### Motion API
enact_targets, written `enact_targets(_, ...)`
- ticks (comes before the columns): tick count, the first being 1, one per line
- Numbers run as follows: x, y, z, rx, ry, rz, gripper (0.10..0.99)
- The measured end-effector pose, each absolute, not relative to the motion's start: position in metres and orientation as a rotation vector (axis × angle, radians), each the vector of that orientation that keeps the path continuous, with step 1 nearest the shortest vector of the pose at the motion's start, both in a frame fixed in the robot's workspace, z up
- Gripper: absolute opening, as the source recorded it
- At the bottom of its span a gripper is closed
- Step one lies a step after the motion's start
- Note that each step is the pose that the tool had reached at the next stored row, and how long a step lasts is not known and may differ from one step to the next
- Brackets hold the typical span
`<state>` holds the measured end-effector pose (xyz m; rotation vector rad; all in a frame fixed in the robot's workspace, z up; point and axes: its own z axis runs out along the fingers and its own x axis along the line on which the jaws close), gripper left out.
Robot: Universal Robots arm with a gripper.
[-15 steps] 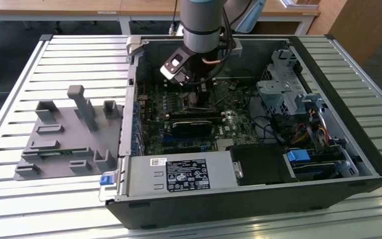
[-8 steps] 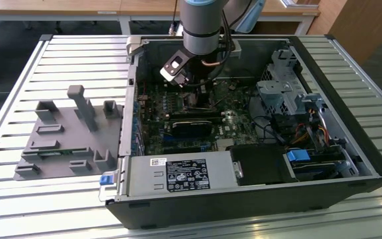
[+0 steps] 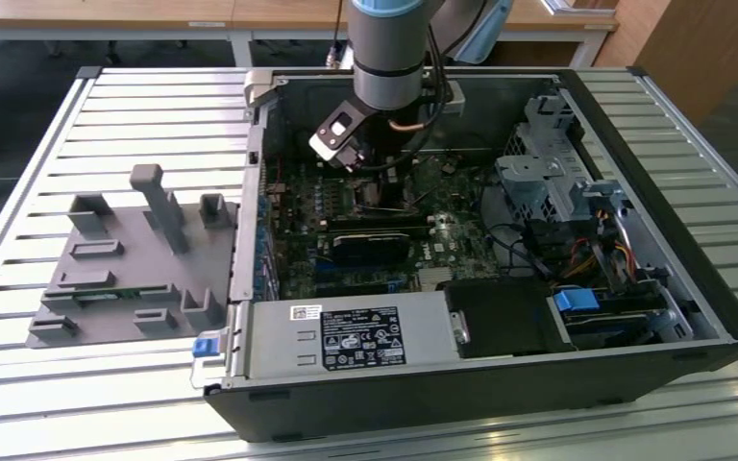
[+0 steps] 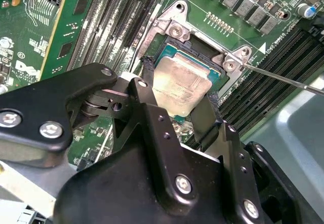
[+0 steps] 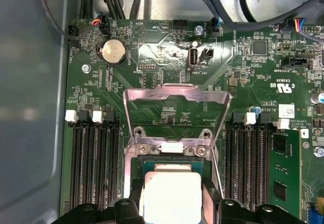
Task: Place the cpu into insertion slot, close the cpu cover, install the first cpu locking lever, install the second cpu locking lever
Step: 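Place the cpu into insertion slot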
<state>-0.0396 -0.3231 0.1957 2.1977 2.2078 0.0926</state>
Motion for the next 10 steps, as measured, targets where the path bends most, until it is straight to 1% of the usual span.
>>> enact_targets(10, -0.0396, -0.3226, 0.1927, 2.198, 2.208, 0.092, 0.537)
